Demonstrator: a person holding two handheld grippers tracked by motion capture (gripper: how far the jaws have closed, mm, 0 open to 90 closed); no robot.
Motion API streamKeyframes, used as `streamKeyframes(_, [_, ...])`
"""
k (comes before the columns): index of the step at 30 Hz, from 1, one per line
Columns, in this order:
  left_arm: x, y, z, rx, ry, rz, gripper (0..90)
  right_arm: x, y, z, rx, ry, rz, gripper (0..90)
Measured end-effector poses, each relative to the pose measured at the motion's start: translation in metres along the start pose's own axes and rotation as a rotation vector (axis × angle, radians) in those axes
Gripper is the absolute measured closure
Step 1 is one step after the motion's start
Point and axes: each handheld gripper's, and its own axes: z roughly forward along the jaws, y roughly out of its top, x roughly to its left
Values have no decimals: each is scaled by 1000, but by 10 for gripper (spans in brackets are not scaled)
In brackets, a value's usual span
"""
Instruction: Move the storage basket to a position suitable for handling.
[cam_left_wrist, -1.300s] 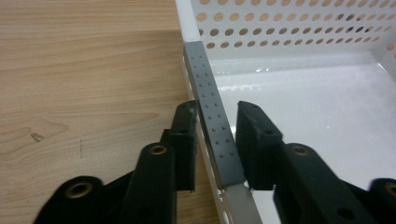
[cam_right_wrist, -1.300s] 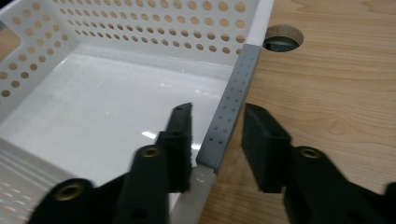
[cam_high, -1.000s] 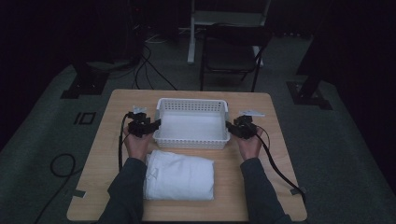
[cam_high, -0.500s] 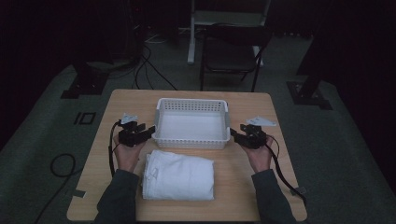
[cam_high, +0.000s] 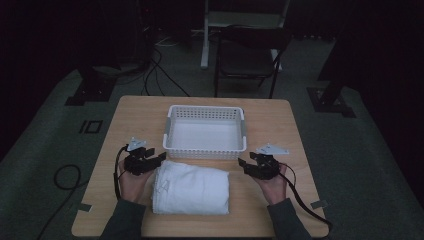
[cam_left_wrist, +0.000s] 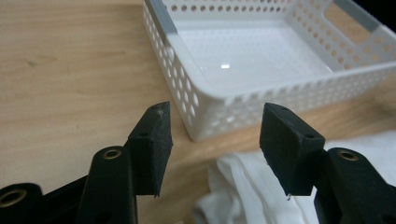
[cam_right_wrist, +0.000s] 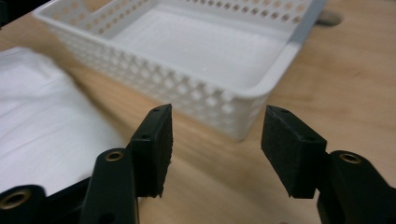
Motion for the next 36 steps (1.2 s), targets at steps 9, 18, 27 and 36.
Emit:
streamKeyframes(9, [-12,-11,-25,-19,-3,8,390,25,-19,0,30,86,-31,399])
streamKeyframes(18, [-30,-33,-26,22,3,28,348,44,-27,-13,3,182,-16,370])
streamKeyframes(27, [-34,-66,-16,88,-52,-10,343,70,-43,10,134,196,-98,335])
streamKeyframes(36, [-41,-65,-5,92,-81,-14,346,67,-49,22,181,108,-117,350])
